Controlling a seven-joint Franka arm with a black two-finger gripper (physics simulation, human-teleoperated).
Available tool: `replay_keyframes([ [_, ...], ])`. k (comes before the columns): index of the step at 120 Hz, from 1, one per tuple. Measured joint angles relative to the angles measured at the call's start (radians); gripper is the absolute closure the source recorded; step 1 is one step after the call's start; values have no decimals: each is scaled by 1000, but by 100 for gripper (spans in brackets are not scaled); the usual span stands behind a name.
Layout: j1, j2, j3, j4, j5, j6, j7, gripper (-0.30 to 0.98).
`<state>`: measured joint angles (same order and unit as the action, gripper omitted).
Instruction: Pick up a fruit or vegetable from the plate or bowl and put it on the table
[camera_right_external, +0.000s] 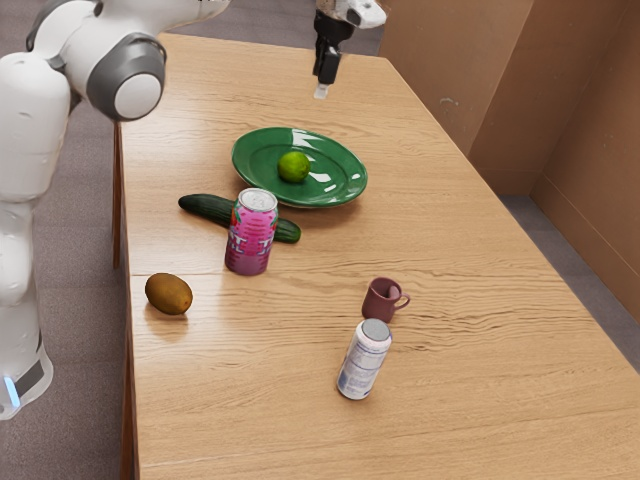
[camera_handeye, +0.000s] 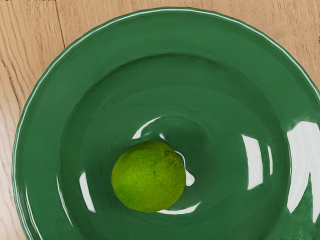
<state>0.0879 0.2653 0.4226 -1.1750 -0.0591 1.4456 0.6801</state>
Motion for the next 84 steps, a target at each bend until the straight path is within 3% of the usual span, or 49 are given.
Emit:
replay_keyframes([
  [14, 6, -8, -19, -127, -9, 88, 96, 0],
  [27, 0, -41, -77, -233, 40, 185, 163, 0],
  [51, 7, -36, -66, -285, 73, 290, 231, 0],
  [84, 41, -13, -61, -362, 50, 381, 338, 0],
])
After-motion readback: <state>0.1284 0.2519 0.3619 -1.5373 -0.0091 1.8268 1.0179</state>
